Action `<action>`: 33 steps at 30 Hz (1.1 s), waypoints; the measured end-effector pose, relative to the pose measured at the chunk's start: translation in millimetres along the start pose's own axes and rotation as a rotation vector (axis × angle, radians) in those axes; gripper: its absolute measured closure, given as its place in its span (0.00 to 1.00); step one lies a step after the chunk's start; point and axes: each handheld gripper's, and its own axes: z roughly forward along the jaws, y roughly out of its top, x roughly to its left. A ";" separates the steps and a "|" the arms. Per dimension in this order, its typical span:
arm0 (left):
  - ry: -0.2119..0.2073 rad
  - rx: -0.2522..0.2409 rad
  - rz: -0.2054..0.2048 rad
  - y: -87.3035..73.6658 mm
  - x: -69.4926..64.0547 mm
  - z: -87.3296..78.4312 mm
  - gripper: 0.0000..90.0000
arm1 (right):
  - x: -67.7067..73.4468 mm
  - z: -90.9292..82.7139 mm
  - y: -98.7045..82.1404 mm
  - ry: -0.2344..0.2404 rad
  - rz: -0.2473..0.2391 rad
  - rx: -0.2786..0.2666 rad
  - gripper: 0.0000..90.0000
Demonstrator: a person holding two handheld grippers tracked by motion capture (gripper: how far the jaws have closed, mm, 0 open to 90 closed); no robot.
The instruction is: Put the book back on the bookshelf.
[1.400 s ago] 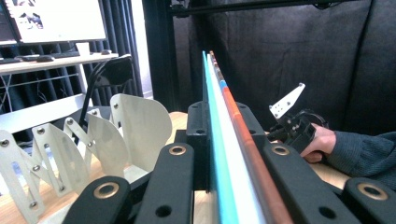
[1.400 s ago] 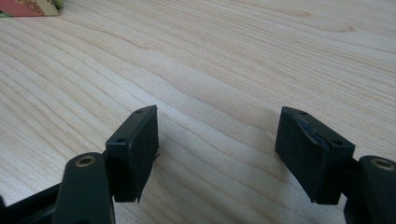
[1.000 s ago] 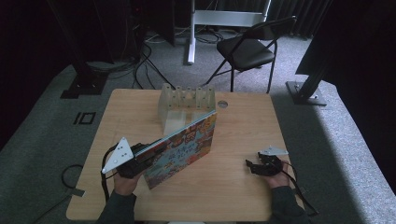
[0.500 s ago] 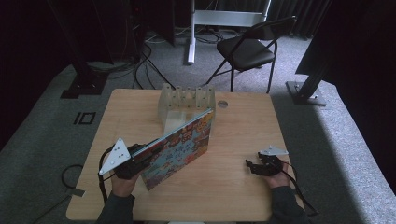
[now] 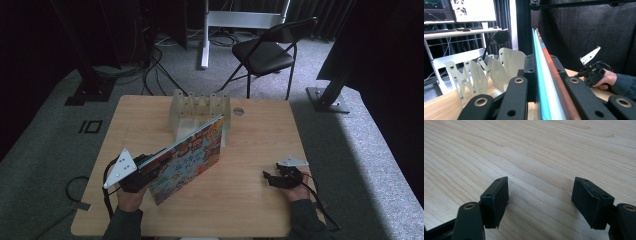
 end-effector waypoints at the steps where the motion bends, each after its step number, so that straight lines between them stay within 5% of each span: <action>1: 0.003 -0.001 -0.001 0.0 0.1 -0.3 0.89 | 0.0 0.0 0.0 0.000 0.000 0.000 0.33; 33: 0.058 0.007 -0.016 3.1 2.0 -8.9 0.89 | -0.1 0.0 0.0 0.000 -0.001 0.000 0.33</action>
